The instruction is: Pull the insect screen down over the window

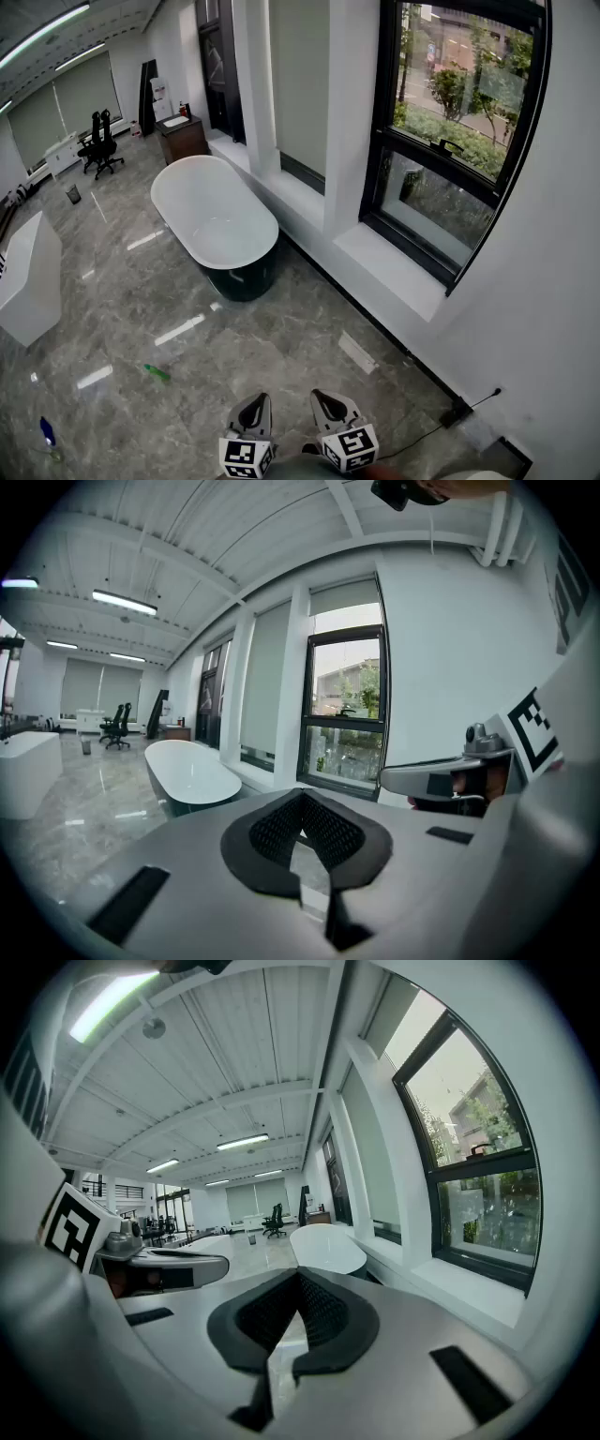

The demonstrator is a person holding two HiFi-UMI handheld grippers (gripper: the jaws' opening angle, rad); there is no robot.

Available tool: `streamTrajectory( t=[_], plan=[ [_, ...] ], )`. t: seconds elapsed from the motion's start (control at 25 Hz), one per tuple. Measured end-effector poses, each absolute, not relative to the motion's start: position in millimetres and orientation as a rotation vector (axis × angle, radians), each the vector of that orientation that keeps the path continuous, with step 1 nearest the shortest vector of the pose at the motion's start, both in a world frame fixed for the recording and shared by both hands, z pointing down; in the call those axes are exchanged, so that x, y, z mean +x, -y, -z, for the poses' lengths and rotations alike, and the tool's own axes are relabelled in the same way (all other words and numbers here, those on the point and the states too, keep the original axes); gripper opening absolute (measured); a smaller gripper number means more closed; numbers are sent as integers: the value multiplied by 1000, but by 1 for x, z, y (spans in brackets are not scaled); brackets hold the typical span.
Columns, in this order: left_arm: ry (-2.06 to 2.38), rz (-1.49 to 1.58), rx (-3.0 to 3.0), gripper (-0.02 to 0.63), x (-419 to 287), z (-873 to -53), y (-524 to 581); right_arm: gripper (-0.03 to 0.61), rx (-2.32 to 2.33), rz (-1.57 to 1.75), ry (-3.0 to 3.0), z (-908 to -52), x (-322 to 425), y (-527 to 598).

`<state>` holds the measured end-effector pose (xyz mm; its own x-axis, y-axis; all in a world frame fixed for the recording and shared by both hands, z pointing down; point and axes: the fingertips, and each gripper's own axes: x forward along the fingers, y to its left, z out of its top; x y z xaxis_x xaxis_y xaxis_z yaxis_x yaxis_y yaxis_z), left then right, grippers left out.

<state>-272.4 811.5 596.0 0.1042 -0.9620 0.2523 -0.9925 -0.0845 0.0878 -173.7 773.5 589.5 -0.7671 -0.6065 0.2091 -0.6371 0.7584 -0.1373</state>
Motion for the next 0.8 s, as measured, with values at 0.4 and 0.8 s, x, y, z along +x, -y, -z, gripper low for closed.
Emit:
streamTrajectory(
  t=[0.4, 0.8],
  plan=[
    [1964, -190, 2147, 12, -267, -591, -809, -5, 1020, -298, 2798, -587, -162, -772],
    [2041, -172, 2061, 12, -282, -596, -803, -3, 1070, -384, 2807, -589, -152, -763]
  ],
)
